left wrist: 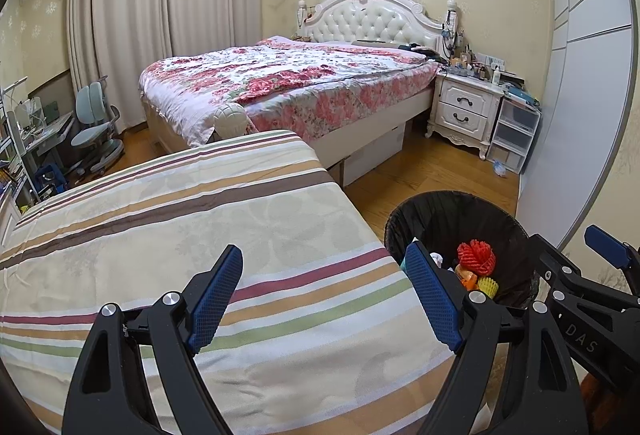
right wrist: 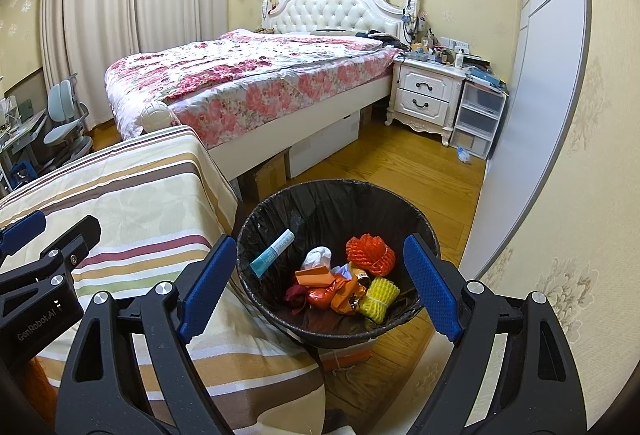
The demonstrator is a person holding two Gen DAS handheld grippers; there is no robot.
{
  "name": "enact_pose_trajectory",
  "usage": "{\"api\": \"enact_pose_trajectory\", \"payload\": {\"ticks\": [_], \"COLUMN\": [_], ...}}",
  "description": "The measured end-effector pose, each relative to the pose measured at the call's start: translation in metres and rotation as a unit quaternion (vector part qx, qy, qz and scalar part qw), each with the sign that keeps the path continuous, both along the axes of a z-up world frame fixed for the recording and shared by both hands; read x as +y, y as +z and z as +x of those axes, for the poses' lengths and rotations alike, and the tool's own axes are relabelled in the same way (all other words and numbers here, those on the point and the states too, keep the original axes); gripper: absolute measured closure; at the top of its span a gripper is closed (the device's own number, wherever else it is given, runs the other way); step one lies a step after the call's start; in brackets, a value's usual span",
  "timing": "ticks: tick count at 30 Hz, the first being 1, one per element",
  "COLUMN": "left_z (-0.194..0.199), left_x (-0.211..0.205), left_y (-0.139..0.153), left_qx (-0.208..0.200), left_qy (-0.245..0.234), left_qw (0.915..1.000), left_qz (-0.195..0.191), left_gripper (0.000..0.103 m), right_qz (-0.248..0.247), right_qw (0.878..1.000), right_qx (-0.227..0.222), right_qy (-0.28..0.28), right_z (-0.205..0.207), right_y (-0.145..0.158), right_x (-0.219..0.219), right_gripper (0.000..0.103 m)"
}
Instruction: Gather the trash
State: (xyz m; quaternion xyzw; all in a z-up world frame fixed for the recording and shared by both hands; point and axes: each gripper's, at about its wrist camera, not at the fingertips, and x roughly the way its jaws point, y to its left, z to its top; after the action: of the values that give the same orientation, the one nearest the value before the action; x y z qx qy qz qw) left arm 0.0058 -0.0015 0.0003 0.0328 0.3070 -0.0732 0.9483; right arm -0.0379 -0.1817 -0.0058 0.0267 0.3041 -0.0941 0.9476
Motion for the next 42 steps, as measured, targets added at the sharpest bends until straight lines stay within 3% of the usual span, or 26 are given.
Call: {"api": "enact_pose_trajectory", "payload": {"ticks": [42], "left_z": [-0.0049], "left_x": [-0.0045], "left_y": [0.0023], "left_qx": [-0.002], "left_qy": [-0.002], "left_qw": [1.0000], "left_qz": [0.002], "left_gripper": [0.022], "right_qz": [-0.002], "right_qw": [1.000], "right_qx": [0.001], "right_qy": [0.000], "right_z": [0.0000], "right_y": [0.0006], "right_x": [-0.0001], "right_gripper": [0.020]}}
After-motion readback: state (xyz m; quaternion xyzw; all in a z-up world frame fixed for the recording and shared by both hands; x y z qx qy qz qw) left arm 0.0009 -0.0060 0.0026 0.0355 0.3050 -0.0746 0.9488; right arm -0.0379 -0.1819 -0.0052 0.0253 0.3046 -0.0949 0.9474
